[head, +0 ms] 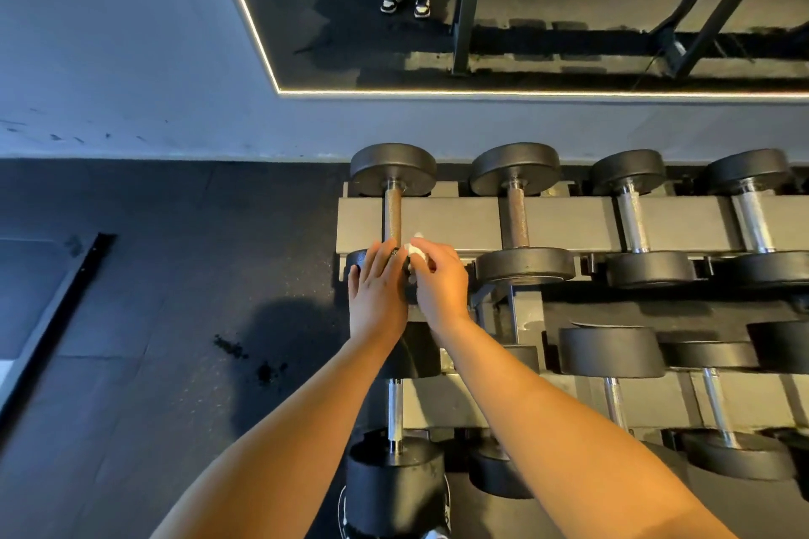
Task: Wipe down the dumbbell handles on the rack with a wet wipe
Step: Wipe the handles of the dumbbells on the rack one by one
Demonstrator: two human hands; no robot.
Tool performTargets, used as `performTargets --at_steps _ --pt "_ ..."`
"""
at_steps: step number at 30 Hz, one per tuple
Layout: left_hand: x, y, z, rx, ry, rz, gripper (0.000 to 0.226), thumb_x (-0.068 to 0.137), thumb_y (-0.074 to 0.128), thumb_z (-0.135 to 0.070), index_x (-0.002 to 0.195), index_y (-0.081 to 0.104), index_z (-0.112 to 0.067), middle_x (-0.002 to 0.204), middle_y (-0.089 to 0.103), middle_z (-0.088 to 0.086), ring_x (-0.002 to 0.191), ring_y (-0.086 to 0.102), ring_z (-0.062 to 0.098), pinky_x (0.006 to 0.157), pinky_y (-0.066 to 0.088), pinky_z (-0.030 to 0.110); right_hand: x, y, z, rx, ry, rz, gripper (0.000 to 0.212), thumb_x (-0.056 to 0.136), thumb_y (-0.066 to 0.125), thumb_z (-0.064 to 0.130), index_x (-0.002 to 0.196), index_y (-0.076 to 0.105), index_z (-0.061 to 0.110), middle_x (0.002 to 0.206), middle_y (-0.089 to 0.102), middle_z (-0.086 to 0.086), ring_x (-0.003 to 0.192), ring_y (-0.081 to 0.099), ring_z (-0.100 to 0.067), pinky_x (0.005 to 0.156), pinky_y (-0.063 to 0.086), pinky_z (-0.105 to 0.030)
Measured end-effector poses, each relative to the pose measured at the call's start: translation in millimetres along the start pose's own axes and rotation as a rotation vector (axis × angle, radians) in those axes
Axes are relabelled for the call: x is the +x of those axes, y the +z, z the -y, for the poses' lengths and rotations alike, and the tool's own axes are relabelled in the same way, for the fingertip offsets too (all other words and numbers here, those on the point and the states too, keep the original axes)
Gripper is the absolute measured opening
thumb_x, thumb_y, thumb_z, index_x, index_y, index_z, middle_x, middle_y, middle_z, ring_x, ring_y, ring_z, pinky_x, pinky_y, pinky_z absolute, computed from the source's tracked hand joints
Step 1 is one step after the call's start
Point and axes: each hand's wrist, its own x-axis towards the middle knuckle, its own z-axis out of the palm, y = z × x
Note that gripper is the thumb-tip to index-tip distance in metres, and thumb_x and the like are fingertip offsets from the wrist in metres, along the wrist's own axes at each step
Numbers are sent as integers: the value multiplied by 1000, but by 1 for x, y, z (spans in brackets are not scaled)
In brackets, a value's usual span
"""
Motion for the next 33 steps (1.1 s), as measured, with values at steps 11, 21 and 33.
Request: performTargets --at_steps 11,21,33 --pt "-1 -8 -3 115 -43 115 60 107 46 -29 160 19 -20 169 13 2 157 0 21 127 3 47 10 0 0 -314 -3 11 25 102 53 15 120 70 15 121 56 3 104 58 -8 80 43 -2" --pt "-50 4 -14 -357 -139 79 34 107 42 -35 139 52 -31 142 51 -6 137 41 12 113 41 35 -44 -35 -15 -135 198 50 26 99 59 14 122 69 24 117 68 3 110 63 -15 100 53 -37" --pt "-123 39 16 -798 -514 273 19 107 46 -25 95 61 -22 97 65 -3 107 65 26 88 51 27 -133 -28 -75 -90 298 34 25 99 59 12 111 69 31 115 65 6 106 62 -11 94 55 -30"
